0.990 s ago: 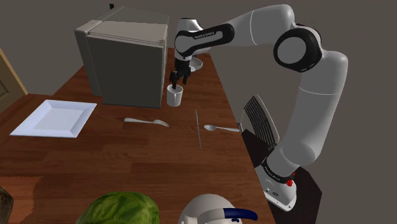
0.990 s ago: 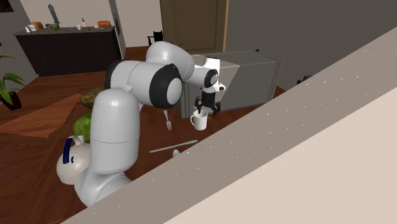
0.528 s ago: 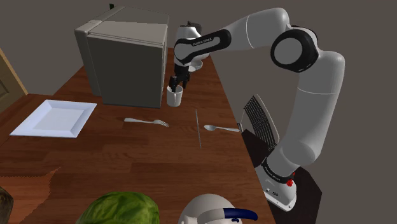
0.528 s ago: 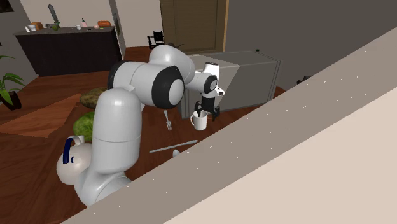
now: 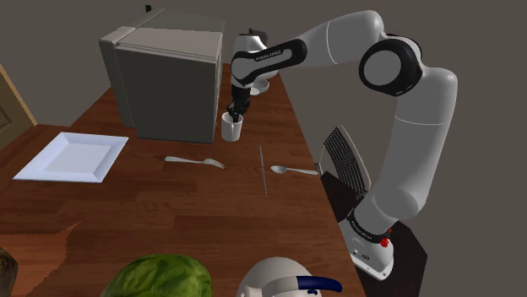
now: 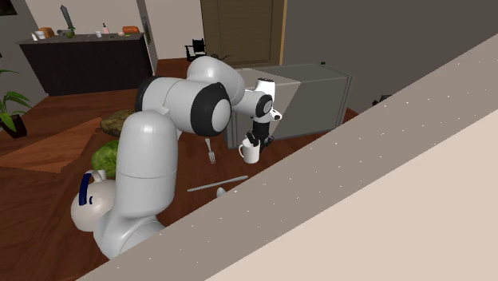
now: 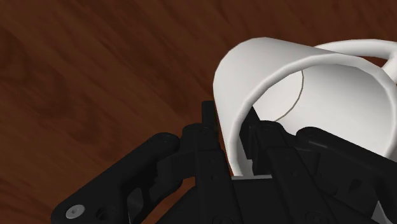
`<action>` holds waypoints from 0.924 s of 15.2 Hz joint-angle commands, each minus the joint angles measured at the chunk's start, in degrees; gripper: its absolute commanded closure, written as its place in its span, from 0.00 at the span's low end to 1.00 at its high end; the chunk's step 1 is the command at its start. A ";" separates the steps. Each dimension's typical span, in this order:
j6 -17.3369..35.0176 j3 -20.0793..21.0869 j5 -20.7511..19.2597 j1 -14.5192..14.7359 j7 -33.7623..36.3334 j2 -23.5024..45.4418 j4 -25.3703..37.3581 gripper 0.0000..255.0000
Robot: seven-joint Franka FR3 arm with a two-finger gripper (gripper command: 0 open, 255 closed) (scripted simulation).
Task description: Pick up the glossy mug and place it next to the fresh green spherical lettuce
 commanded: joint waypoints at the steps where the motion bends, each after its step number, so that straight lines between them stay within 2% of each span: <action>1: 0.00 0.00 0.00 0.00 0.00 0.00 0.00 1.00; 7: 0.01 0.00 0.00 0.00 0.00 0.01 0.01 1.00; 14: -4.60 0.02 0.03 -0.04 0.13 -2.12 2.49 1.00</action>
